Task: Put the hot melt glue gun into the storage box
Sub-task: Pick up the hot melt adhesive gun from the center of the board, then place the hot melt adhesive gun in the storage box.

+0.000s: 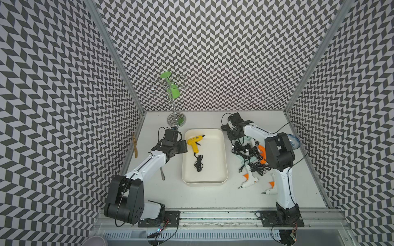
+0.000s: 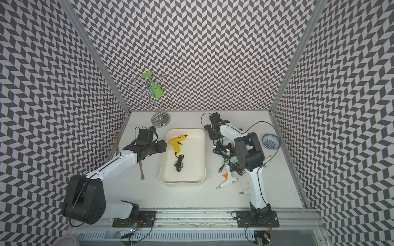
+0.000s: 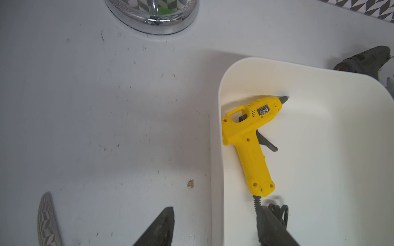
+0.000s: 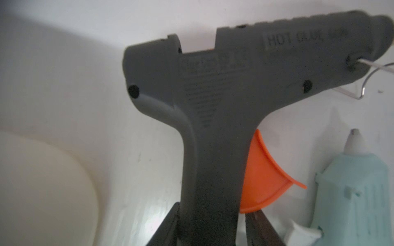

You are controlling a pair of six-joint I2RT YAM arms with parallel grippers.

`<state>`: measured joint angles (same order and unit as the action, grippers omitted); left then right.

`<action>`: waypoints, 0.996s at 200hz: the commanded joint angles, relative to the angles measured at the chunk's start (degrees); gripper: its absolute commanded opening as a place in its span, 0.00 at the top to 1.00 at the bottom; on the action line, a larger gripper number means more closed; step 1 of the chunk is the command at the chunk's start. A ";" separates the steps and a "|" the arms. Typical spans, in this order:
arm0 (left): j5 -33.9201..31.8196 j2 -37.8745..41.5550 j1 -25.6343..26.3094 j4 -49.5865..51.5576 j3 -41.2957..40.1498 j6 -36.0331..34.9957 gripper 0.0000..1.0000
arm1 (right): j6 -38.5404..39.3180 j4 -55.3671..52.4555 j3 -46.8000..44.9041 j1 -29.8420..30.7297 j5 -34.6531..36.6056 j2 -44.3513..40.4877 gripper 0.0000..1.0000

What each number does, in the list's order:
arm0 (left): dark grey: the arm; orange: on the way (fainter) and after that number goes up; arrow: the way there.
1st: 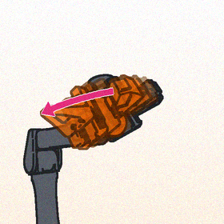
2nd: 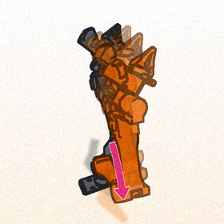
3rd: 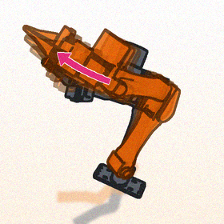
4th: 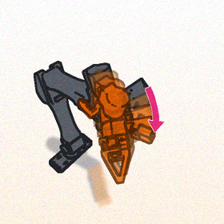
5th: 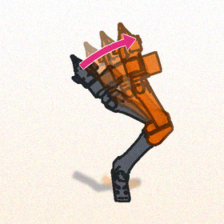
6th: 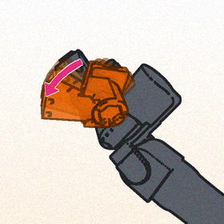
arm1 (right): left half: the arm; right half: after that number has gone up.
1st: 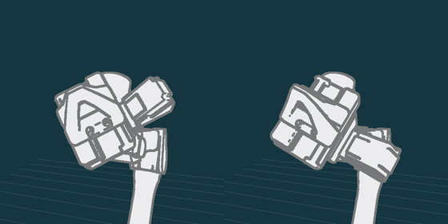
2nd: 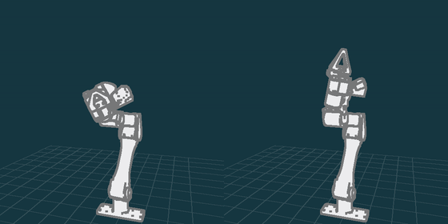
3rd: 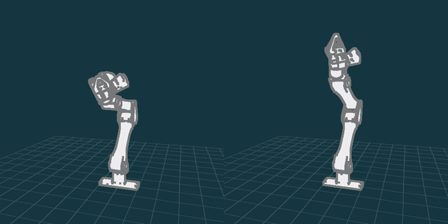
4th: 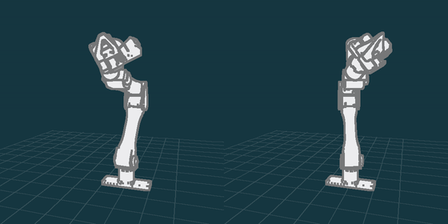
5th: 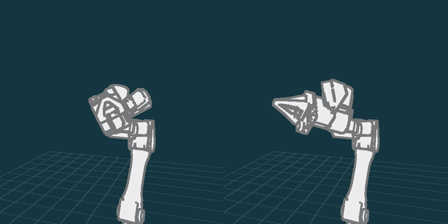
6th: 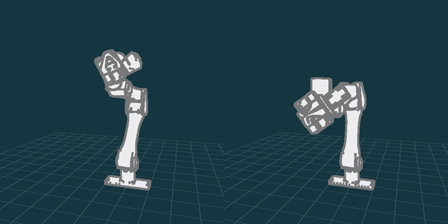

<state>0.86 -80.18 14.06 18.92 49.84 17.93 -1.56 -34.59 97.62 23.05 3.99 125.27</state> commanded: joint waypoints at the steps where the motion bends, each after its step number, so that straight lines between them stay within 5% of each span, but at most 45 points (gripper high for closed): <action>1: -0.78 -1.09 -0.49 -0.10 1.75 0.70 0.35 | -0.82 3.25 0.58 0.91 0.27 -8.70 0.73; 81: 2.91 -5.50 -0.43 -1.83 1.07 4.22 0.44 | -3.79 -7.09 9.06 2.91 -1.74 -16.98 0.75; 166: 6.11 -4.89 -0.34 -5.30 -2.11 12.06 0.74 | -4.34 -16.81 26.31 16.50 5.96 -21.91 0.73; 199: 6.95 -3.43 -0.35 -7.20 -3.76 15.51 0.80 | -6.19 -18.24 30.63 20.11 3.31 -22.73 0.72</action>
<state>6.79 -85.71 13.85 14.28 47.20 29.74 -5.85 -53.52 125.27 41.56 7.20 105.78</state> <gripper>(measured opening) 0.208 0.452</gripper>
